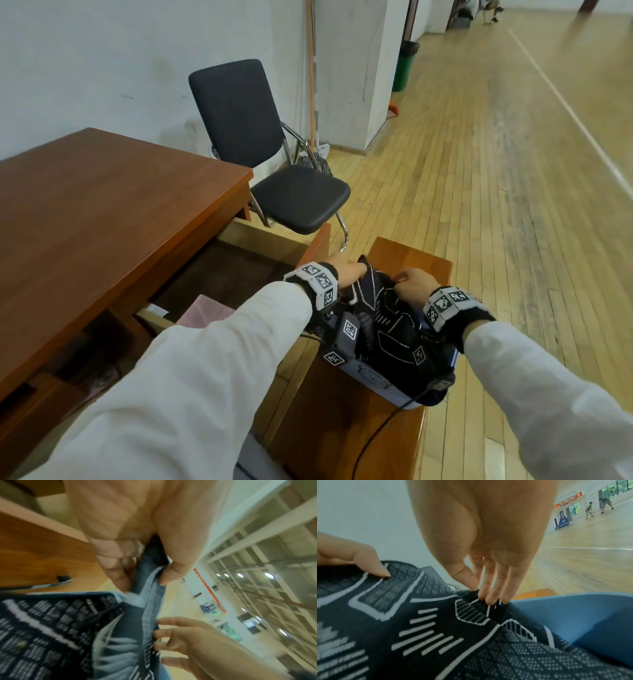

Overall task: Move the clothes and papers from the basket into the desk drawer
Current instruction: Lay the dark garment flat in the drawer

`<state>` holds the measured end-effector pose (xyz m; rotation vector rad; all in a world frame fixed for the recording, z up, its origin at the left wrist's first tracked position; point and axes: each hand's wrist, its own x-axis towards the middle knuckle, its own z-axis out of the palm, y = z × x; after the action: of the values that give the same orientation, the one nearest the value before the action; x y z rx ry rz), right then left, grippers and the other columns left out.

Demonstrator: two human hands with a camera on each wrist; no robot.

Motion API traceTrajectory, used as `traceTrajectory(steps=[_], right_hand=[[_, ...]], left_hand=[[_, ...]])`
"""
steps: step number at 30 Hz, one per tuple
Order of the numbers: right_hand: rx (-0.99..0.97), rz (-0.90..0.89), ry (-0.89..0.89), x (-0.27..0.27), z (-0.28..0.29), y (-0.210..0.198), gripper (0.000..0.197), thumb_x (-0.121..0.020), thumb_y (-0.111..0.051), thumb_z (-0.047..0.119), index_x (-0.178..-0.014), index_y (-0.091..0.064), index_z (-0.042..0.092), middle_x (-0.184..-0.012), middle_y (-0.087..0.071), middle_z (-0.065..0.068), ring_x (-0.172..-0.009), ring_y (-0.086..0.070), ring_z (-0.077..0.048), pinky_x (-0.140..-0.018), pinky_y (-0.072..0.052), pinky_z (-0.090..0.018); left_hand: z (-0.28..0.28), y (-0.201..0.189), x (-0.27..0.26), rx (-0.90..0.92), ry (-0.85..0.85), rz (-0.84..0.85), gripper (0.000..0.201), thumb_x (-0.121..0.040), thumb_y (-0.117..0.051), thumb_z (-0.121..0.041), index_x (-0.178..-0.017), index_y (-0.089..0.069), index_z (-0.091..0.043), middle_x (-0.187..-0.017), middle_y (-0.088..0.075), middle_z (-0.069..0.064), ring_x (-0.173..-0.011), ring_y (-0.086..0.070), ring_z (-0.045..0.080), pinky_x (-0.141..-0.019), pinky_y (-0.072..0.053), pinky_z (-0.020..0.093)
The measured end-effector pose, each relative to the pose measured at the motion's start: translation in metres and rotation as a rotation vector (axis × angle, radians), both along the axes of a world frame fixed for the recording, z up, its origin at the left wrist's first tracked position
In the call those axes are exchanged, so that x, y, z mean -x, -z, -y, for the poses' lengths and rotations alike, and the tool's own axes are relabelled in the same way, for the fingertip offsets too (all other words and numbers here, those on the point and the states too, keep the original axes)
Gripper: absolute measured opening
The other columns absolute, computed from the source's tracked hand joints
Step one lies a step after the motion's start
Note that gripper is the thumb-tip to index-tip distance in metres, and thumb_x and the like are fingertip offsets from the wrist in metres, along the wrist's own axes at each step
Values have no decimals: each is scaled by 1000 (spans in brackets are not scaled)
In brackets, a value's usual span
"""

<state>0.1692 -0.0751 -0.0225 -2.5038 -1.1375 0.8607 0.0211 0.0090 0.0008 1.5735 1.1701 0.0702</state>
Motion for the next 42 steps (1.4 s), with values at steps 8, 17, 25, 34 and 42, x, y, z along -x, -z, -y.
traceTrajectory(steps=[8, 17, 25, 34, 42], right_hand=[[72, -262, -17, 4, -7, -19, 16, -85, -57, 14, -95, -65, 4, -97, -63, -14, -89, -60, -29, -79, -49, -32], [-180, -522, 29, 41, -57, -61, 18, -92, -63, 16, -105, -57, 6, -75, -71, -8, -66, -69, -23, -77, -55, -40], [-144, -335, -238, 123, -114, -76, 24, -94, -56, 12, -113, -59, -1, -76, -65, -14, -62, -63, -21, -55, -53, -25], [-150, -105, -406, 178, -155, -29, 23, -92, -48, 3, -109, -48, 18, -86, -64, -8, -64, -70, -20, -61, -61, -35], [30, -79, -580, 196, -170, 3, 13, -92, -52, 8, -93, -64, 12, -88, -72, -10, -74, -72, -20, -71, -60, -30]], left_hand=[[-20, -73, 25, -342, -234, 269, 30, -87, -53, -8, -116, -53, -14, -95, -54, -1, -81, -53, 12, -69, -43, 24], [-85, -74, 135, -536, -346, 16, 24, -86, -56, 0, -104, -53, -15, -118, -55, 7, -106, -54, 22, -82, -42, 28], [-104, -38, 201, -522, -310, -208, 37, -90, -48, 4, -102, -72, -21, -130, -58, 7, -105, -60, 26, -77, -46, 26], [-116, 13, 215, -432, -200, -427, 45, -91, -43, 4, -129, -59, -14, -137, -53, 11, -121, -54, 31, -101, -47, 35], [-130, 46, 231, -351, -164, -550, 40, -94, -45, 1, -130, -57, -10, -139, -50, 13, -123, -53, 30, -99, -44, 34]])
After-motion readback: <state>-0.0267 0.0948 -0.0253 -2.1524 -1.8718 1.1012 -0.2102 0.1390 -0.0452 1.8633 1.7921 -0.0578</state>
